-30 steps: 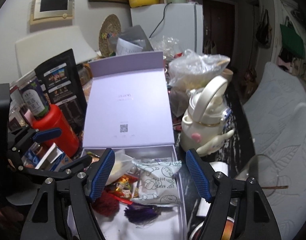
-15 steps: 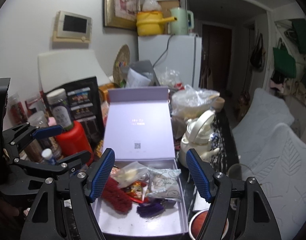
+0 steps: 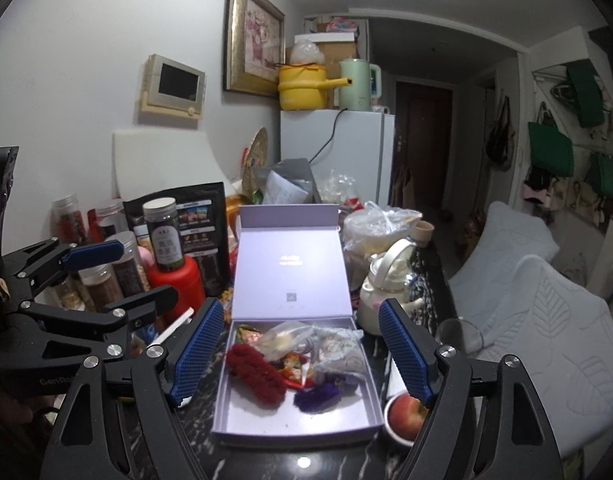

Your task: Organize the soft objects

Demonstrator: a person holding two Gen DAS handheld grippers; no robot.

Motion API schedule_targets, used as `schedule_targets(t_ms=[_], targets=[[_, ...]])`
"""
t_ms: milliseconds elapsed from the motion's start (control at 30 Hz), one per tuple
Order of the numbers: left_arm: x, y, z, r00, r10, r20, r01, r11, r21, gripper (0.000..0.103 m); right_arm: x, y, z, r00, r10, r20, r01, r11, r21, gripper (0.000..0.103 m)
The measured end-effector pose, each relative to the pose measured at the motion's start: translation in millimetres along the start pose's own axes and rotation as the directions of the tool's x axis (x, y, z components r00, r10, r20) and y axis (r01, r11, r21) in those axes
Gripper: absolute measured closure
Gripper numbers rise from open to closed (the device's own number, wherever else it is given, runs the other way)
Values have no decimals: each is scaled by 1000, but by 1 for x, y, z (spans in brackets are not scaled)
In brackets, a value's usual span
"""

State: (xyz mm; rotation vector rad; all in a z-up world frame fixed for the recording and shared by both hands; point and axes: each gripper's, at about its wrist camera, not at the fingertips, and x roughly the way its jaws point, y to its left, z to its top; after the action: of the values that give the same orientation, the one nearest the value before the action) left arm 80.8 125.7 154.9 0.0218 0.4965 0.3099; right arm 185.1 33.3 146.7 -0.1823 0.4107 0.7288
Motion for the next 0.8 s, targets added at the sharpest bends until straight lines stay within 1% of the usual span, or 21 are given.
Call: schedule_targets(t_ms=[100, 333, 567, 800], targets=[[-15, 0, -9, 1000, -5, 16, 5, 1000, -6, 23, -16, 6, -8, 1000, -13, 11, 13, 1000, 6, 20], [-39, -4, -39, 999, -26, 22, 26, 1000, -14, 22, -47, 21, -33, 999, -36, 23, 35, 999, 19, 20], [-48, -10, -71, 999, -41, -2, 41, 999, -26, 22, -63, 32, -64, 998, -60, 5, 60, 998, 31, 20], [-48, -15, -100, 998, -54, -30, 53, 998, -38, 22, -68, 40, -94, 997, -68, -24, 69, 997, 40, 20]])
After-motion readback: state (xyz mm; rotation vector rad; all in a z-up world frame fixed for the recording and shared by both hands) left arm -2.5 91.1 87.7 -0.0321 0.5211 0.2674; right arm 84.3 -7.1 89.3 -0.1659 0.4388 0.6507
